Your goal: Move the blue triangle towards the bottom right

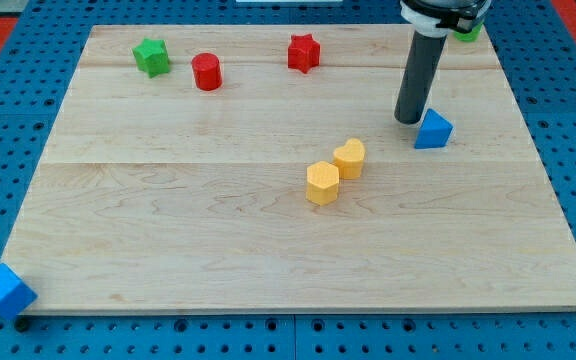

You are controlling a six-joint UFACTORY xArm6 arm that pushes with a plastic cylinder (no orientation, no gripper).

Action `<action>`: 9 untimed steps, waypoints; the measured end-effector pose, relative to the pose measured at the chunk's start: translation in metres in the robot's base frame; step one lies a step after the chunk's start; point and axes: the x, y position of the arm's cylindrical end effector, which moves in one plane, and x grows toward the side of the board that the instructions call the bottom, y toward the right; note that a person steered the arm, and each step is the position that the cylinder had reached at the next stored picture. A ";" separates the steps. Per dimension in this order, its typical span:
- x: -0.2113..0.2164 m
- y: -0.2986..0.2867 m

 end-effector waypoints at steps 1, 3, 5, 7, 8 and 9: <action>0.002 0.033; 0.035 0.061; 0.037 0.035; 0.094 0.052; 0.109 0.052; 0.128 0.049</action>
